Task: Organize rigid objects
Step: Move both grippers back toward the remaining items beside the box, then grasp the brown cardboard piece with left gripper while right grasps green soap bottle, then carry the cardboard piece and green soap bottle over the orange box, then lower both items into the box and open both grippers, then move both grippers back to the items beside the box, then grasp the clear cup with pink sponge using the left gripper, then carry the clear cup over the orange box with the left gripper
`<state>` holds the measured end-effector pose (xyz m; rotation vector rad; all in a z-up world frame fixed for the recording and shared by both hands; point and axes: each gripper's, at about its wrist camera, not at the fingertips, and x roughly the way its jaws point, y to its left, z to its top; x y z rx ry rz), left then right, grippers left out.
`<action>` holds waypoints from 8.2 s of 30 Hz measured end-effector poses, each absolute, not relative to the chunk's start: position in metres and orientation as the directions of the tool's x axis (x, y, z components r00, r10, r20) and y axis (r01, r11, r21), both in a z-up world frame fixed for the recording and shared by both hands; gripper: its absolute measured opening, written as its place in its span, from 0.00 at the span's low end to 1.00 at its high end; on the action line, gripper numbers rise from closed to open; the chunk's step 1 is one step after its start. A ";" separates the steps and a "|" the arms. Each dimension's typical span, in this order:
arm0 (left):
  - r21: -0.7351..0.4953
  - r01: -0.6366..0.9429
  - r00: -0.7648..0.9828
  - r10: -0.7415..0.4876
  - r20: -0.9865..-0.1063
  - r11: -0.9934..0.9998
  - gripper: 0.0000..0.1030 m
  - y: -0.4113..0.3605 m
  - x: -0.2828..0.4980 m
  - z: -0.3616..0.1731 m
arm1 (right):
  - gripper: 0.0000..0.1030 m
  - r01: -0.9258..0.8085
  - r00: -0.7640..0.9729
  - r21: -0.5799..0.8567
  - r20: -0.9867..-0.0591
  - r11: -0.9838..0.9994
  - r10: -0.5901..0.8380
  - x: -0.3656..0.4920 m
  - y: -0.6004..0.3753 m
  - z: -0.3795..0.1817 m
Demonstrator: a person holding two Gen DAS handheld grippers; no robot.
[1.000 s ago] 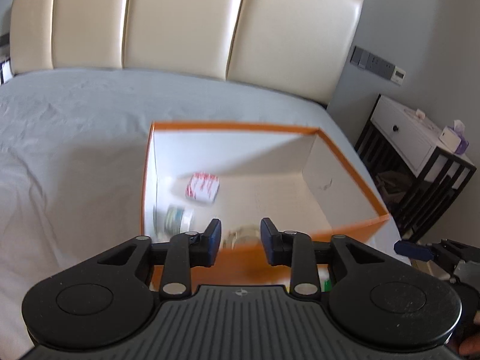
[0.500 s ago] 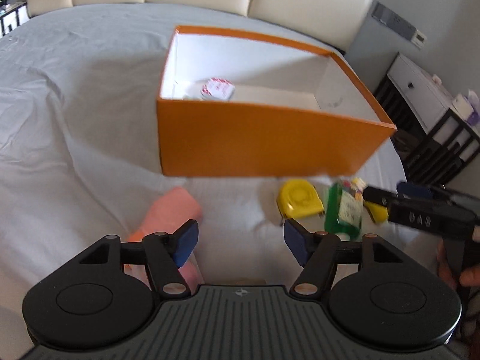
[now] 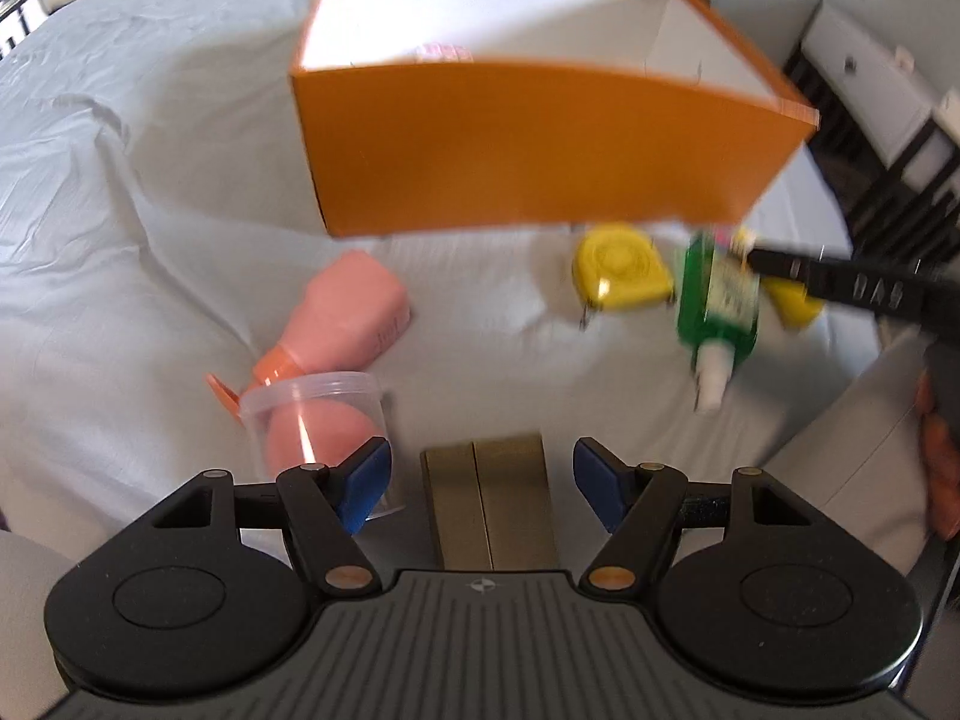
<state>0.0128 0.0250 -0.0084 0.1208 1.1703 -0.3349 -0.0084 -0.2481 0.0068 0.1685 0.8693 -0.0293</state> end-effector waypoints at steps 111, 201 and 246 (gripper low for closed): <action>-0.336 0.210 0.484 -0.396 -0.780 0.918 0.49 0.013 0.194 0.017 | 0.12 -0.107 0.763 0.223 -0.606 0.969 0.224 0.144 -0.197 0.108; -0.043 0.301 0.118 -0.082 -0.990 0.953 0.67 0.056 0.085 -0.034 | 0.37 -0.052 0.307 0.003 -0.952 0.999 0.019 0.048 -0.260 -0.029; -0.286 0.347 0.595 -0.446 -0.669 0.893 0.67 -0.018 0.107 0.115 | 0.35 -0.167 0.723 0.236 -0.631 0.957 0.282 0.042 -0.247 0.120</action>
